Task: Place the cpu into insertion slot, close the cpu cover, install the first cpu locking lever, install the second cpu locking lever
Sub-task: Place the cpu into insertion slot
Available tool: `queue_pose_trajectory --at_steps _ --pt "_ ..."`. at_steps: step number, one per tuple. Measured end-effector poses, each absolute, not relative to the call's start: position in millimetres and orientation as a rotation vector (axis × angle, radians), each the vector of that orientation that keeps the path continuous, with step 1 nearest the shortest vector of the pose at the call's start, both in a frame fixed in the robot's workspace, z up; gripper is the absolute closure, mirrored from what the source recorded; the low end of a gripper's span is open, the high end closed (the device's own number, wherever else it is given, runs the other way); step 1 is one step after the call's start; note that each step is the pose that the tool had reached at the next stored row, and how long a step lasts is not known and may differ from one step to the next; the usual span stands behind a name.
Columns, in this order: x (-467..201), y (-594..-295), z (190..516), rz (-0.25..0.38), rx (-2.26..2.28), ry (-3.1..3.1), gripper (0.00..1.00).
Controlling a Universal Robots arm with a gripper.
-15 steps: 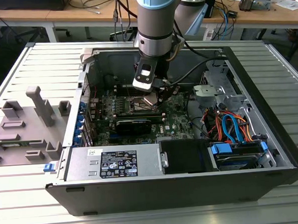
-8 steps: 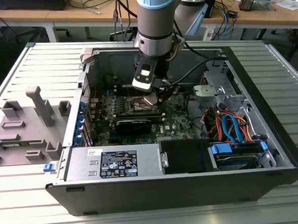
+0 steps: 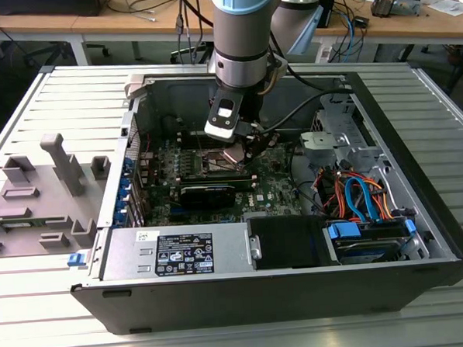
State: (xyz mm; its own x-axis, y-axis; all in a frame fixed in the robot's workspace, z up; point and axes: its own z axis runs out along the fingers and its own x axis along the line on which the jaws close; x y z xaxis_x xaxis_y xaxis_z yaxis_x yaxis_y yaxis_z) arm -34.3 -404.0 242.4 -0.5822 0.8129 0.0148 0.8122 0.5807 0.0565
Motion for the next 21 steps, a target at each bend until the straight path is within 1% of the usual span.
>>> queue_pose_trajectory --at_steps 21 --pt "-34.3 -404.0 242.4 0.089 1.486 2.751 0.45"
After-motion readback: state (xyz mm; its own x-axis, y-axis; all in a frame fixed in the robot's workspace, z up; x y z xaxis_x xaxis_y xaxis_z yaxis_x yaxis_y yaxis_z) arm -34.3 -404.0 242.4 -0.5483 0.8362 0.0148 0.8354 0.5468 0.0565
